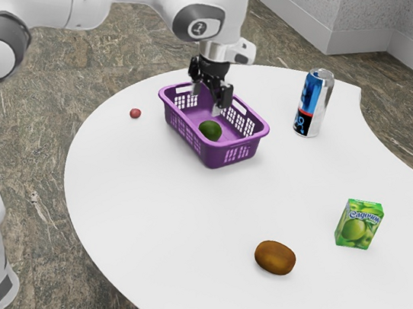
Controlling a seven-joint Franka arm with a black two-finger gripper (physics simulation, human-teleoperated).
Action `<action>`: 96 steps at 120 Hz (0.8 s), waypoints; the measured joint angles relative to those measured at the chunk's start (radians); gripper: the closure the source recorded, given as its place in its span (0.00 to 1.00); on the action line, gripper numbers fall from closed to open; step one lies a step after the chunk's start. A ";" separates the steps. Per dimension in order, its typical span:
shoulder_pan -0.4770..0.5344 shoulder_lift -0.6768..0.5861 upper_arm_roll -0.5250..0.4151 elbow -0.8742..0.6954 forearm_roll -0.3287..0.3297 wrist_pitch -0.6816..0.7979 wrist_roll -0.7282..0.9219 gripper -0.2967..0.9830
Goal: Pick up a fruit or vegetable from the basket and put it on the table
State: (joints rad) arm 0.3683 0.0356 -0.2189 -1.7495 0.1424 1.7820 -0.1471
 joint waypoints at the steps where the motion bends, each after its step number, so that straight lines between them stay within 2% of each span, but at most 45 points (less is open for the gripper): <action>1: 0.000 -0.001 0.000 -0.003 0.001 0.007 0.001 0.23; 37: -0.002 -0.021 0.000 -0.084 -0.001 0.136 0.071 0.23; 96: -0.051 -0.022 0.047 -0.116 -0.042 0.155 0.291 0.23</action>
State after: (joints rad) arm 0.3175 0.0141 -0.1718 -1.8654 0.1006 1.9366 0.1439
